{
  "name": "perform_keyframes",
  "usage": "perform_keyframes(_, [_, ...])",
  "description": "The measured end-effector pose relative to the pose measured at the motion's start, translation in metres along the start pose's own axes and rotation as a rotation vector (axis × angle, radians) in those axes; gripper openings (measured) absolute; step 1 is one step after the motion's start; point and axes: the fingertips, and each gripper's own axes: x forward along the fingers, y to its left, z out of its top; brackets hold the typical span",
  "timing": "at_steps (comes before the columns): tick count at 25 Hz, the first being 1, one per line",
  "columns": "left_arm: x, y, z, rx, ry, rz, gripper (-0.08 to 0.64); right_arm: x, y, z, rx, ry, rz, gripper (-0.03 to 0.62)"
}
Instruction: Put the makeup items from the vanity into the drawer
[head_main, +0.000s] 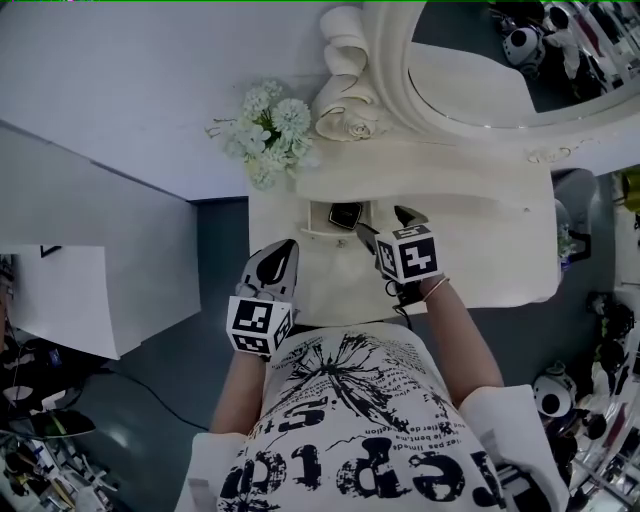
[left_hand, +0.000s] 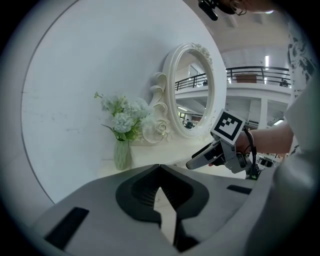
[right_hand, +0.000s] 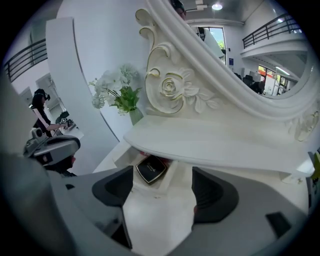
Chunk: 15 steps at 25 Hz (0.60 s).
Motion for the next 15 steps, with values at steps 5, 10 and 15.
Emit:
perform_keyframes(5, [0.015, -0.030, 0.002, 0.010, 0.006, -0.021, 0.021, -0.015, -0.043, -0.030, 0.030, 0.036, -0.033, 0.372])
perform_keyframes(10, [0.031, -0.058, 0.003, 0.015, 0.022, -0.036, 0.020, -0.019, -0.074, -0.065, 0.035, 0.089, -0.050, 0.371])
perform_keyframes(15, [0.042, -0.079, -0.007, 0.002, 0.057, -0.032, 0.021, -0.013, -0.105, -0.095, 0.064, 0.134, -0.081, 0.370])
